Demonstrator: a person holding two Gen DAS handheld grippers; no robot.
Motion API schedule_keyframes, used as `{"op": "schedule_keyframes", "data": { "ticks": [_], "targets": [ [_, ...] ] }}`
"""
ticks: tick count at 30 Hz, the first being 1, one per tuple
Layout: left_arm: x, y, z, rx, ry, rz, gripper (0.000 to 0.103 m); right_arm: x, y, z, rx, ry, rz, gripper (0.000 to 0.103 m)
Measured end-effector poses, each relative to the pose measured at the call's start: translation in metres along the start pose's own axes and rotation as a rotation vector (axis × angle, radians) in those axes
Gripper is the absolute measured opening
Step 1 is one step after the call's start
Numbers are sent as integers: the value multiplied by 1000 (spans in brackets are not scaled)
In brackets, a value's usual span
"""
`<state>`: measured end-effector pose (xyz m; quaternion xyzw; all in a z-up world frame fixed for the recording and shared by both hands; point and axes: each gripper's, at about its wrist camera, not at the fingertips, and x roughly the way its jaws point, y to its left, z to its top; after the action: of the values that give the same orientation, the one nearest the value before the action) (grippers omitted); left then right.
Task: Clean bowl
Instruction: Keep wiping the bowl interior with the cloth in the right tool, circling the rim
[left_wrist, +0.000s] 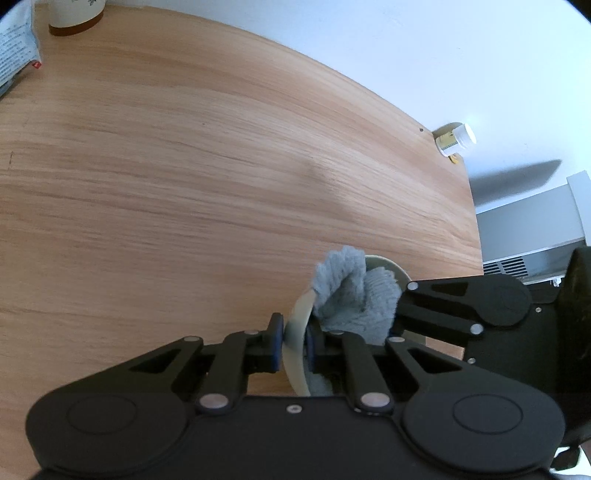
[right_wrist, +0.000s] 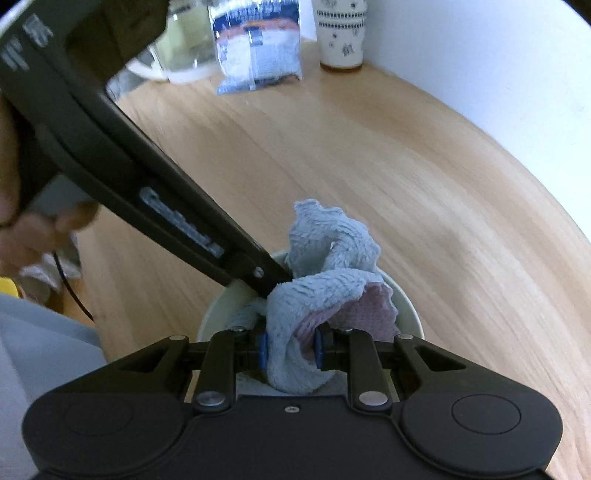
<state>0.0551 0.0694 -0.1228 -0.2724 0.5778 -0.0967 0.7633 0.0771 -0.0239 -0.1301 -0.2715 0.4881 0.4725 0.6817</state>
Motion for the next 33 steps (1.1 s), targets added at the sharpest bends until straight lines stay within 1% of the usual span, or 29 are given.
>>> {"op": "schedule_keyframes", "data": {
  "ticks": [3, 5, 6, 9, 10, 11, 12, 13, 14, 18, 21, 23, 25, 28, 30, 33],
  "targets": [
    [0, 1, 0, 10, 1, -1, 11, 4, 2, -1, -19, 13, -20, 25],
    [-1, 3, -1, 15, 9, -1, 11, 6, 2, -1, -19, 49, -53, 25],
    [0, 2, -1, 25, 12, 0, 11, 5, 4, 1, -28, 91, -92, 25],
    [1, -1, 0, 51, 16, 10, 11, -8, 12, 2, -76, 112, -125, 25],
    [2, -2, 0, 60, 17, 19, 11, -17, 13, 2, -89, 106, -153, 25],
    [3, -3, 0, 70, 18, 28, 13, -24, 10, 2, -71, 101, -190, 25],
    [4, -5, -1, 81, 20, 33, 14, -29, 9, -1, -66, 99, -198, 25],
    [4, -6, -1, 93, 23, 37, 14, -32, 6, -3, -55, 88, -229, 25],
    [5, -8, -2, 104, 25, 41, 13, -34, 5, -4, -58, 82, -236, 25],
    [7, -9, -4, 136, 33, 30, 13, -31, 17, -10, -177, 11, -252, 25],
    [7, -8, -4, 139, 28, 21, 14, -25, 15, -12, -195, 13, -255, 25],
    [7, -6, -5, 133, 27, 10, 15, -37, 13, -27, -224, 16, -263, 25],
    [6, -5, -6, 128, 29, 6, 15, -30, 12, -25, -236, 28, -255, 25],
    [5, -5, -4, 118, 26, 8, 16, -20, 4, -19, -185, 35, -213, 25],
    [6, -6, -3, 108, 25, 10, 15, -20, 2, -20, -174, 39, -204, 25],
    [8, -7, -1, 96, 21, 8, 14, -23, -9, -21, -108, 63, -158, 25]
  ]
}}
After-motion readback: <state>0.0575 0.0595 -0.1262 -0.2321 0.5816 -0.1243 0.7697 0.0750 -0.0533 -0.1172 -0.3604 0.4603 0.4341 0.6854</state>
